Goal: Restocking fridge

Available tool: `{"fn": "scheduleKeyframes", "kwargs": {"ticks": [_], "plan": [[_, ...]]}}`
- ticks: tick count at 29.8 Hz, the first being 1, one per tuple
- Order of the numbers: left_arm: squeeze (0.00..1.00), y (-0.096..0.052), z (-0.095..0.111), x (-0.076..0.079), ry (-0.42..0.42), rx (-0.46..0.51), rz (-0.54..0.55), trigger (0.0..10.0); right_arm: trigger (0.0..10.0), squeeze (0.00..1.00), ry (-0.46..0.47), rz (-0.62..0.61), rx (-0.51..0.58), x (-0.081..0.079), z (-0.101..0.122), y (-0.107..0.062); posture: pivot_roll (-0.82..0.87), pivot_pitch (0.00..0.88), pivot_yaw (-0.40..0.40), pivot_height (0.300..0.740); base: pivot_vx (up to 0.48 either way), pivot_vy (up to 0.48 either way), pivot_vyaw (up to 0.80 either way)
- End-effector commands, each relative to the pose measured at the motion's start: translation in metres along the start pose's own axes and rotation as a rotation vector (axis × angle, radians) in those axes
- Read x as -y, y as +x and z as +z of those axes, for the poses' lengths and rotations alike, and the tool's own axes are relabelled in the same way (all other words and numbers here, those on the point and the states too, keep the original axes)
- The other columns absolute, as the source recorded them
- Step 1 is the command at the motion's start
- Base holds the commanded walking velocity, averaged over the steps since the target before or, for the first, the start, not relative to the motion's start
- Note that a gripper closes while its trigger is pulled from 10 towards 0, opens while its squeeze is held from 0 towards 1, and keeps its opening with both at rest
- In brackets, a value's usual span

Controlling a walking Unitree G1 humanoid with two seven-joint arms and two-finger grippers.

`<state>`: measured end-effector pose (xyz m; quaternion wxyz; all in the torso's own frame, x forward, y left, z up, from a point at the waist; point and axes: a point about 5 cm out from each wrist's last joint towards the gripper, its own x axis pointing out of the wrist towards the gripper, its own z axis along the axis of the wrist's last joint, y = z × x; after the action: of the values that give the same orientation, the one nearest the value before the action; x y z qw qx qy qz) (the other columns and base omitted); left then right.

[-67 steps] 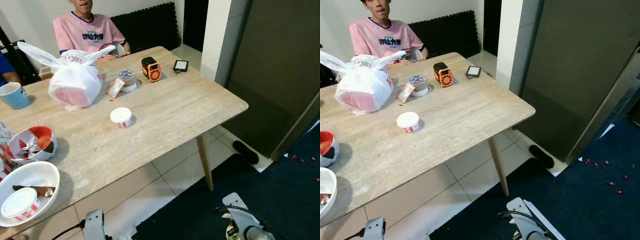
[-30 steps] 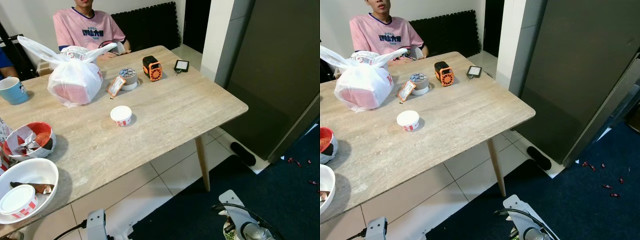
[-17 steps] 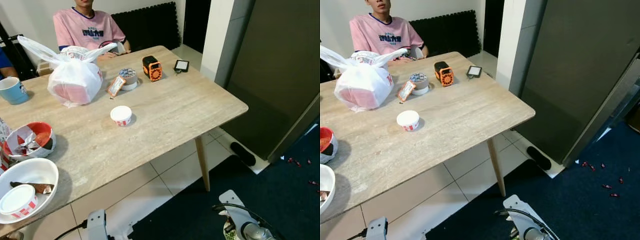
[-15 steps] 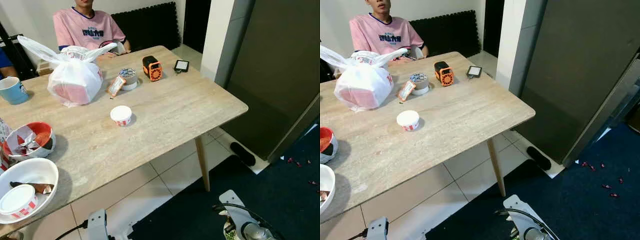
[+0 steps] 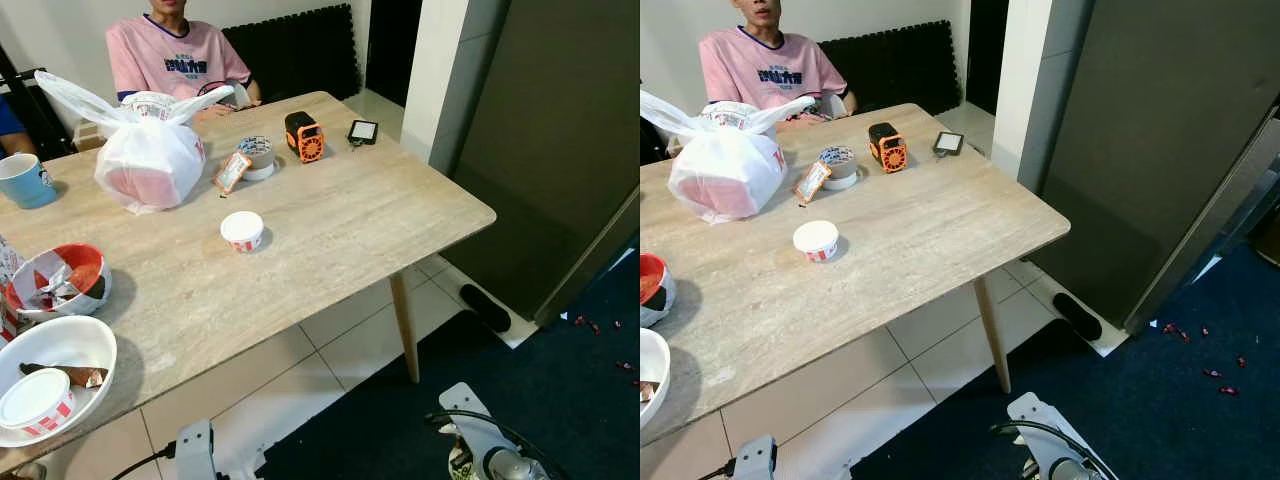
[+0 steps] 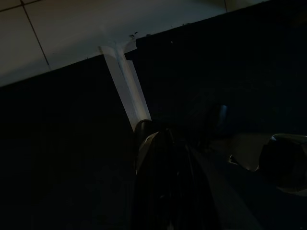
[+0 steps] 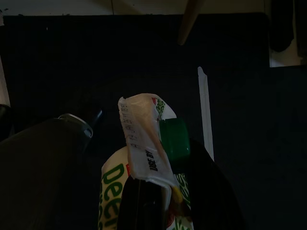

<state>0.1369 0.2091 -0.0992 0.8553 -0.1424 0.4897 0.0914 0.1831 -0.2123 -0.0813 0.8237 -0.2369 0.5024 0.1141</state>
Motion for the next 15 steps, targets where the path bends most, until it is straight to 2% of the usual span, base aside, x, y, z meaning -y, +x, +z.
{"fn": "scheduleKeyframes", "kwargs": {"ticks": [1,15], "plan": [[0.0,-0.0002,-0.0054,0.0021,0.006,-0.021,-0.006,10.0,10.0,0.0,0.004,0.001,-0.007,0.0005,-0.0031,-0.0004,0.01,0.0,-0.019,0.74,0.0,0.0,0.0],[0.0,-0.0002,-0.0074,0.0035,0.015,-0.028,-0.012,10.0,10.0,0.0,0.001,0.004,-0.009,-0.0003,-0.0036,-0.0004,0.0,0.0,-0.014,0.74,0.0,0.0,0.0]]}}
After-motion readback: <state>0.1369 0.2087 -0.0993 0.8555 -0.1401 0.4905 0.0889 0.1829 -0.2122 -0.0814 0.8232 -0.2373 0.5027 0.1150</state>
